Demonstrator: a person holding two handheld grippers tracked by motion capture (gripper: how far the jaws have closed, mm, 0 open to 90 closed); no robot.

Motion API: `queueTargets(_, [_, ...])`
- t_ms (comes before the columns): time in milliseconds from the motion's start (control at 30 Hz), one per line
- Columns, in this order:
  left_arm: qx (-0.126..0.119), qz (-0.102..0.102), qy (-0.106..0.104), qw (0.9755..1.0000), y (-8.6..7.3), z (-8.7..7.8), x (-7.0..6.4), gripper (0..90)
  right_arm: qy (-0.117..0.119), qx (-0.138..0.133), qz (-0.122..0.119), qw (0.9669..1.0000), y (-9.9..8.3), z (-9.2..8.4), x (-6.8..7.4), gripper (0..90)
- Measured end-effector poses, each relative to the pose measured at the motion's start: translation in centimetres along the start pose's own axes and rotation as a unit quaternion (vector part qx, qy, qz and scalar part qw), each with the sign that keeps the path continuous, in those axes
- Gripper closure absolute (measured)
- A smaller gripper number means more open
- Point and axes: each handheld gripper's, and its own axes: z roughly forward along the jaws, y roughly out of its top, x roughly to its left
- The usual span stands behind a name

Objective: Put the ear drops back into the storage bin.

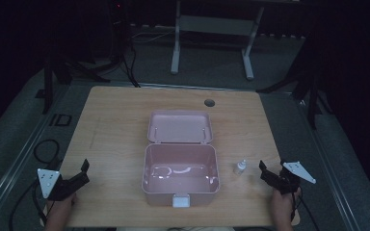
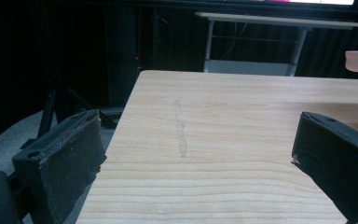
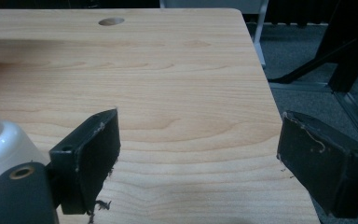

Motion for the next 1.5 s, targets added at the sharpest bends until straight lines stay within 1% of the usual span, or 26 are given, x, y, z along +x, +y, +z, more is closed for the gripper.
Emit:
queueTargets(167, [0.001,0.001,-0.002,1.0,0.0,0.0,0.0,2.3,-0.004,0.011,-0.007,0.9999,0.1,0.2,0.2,12.7])
queueTargets(233, [0.001,0.0,-0.001,1.0,0.0,0.0,0.0,2.4,-0.005,0.012,-0.01,0.9999,0.1,0.2,0.3,12.8])
queueTargets(300, [0.001,-0.001,-0.001,1.0,0.0,0.0,0.0,2.4,-0.009,0.019,-0.018,0.9996,0.1,0.4,0.4,12.8])
queueTargets(400, [-0.001,-0.001,-0.002,1.0,0.0,0.0,0.0,2.3,-0.009,0.029,-0.03,0.9991,0.3,0.5,0.6,12.8])
queueTargets(500, [0.001,-0.001,-0.002,1.0,0.0,0.0,0.1,2.3,0.003,0.041,-0.046,0.9981,0.7,0.5,0.6,13.0])
queueTargets(533, [0.001,-0.003,-0.002,1.0,0.0,0.0,0.1,2.4,0.01,0.052,-0.053,0.9972,0.8,0.6,0.6,13.1])
queueTargets(633, [0.001,-0.002,-0.002,1.0,0.0,0.0,0.1,2.3,0.026,0.076,-0.053,0.9953,1.0,0.7,0.4,13.2])
queueTargets(700, [0.001,-0.001,-0.002,1.0,0.0,0.0,0.1,2.3,0.022,0.1,-0.067,0.9925,1.1,0.7,0.4,13.2])
queueTargets(767, [0.001,-0.002,-0.002,1.0,0.0,0.0,0.1,2.4,0.024,0.121,-0.068,0.99,1.0,0.7,0.4,13.2])
queueTargets(833, [0.001,-0.002,-0.002,1.0,0.0,0.0,0.1,2.4,0.04,0.156,-0.058,0.9852,1.1,0.8,0.2,13.2])
queueTargets(867, [0.001,-0.001,-0.002,1.0,0.0,0.0,0.1,2.3,0.047,0.165,-0.055,0.9836,1.1,0.8,0.2,13.1])
queueTargets(900, [0.001,-0.001,-0.002,1.0,0.0,0.0,0.1,2.3,0.054,0.178,-0.056,0.981,1.2,0.8,0.2,13.1])
queueTargets(933, [0.001,-0.001,-0.002,1.0,0.0,0.0,0.1,2.4,0.055,0.183,-0.057,0.9799,1.3,0.7,0.2,13.1])
queueTargets(1000, [0.001,-0.002,-0.002,1.0,0.0,0.0,0.1,2.4,0.061,0.202,-0.063,0.9754,1.7,0.6,0.4,13.0])
queueTargets(1067, [0.001,-0.002,-0.003,1.0,0.0,0.0,0.1,2.4,0.057,0.227,-0.077,0.9693,2.1,0.6,0.7,13.0])
queueTargets(1100, [0.001,-0.001,-0.003,1.0,0.0,0.0,0.1,2.4,0.058,0.233,-0.082,0.9673,2.3,0.5,0.8,13.0])
queueTargets(1133, [0.001,-0.001,-0.003,1.0,0.0,0.0,0.1,2.4,0.06,0.242,-0.087,0.9645,2.5,0.5,1.0,13.0])
queueTargets(1167, [0.0,-0.001,-0.003,1.0,0.0,0.0,0.1,2.4,0.061,0.254,-0.09,0.9609,2.7,0.4,1.1,12.9])
queueTargets(1200, [0.001,-0.001,-0.003,1.0,0.0,0.0,0.1,2.3,0.063,0.263,-0.094,0.9582,2.8,0.3,1.3,12.8])
queueTargets(1267, [0.001,-0.001,-0.003,1.0,0.0,0.0,0.1,2.4,0.068,0.285,-0.095,0.9513,3.1,0.3,1.6,12.6])
queueTargets(1333, [0.0,-0.002,-0.004,1.0,0.0,0.0,0.1,2.4,0.076,0.312,-0.098,0.9421,3.4,0.2,1.9,12.5])
queueTargets(1367, [0.001,-0.002,-0.004,1.0,0.0,0.0,0.1,2.3,0.077,0.318,-0.1,0.9396,3.5,0.2,2.0,12.6])
queueTargets(1400, [0.001,-0.002,-0.004,1.0,0.0,0.0,0.1,2.3,0.079,0.328,-0.103,0.9358,3.5,0.2,2.1,12.4])
queueTargets(1433, [0.001,-0.002,-0.005,1.0,0.0,0.0,0.1,2.4,0.079,0.335,-0.106,0.9328,3.6,0.2,2.2,12.3])
queueTargets(1467, [0.001,-0.002,-0.005,1.0,0.0,0.0,0.1,2.3,0.078,0.341,-0.109,0.9306,3.7,0.1,2.3,12.2])
queueTargets(1500, [0.001,-0.002,-0.005,1.0,0.0,0.0,0.1,2.4,0.079,0.349,-0.113,0.927,3.7,0.2,2.4,12.2])
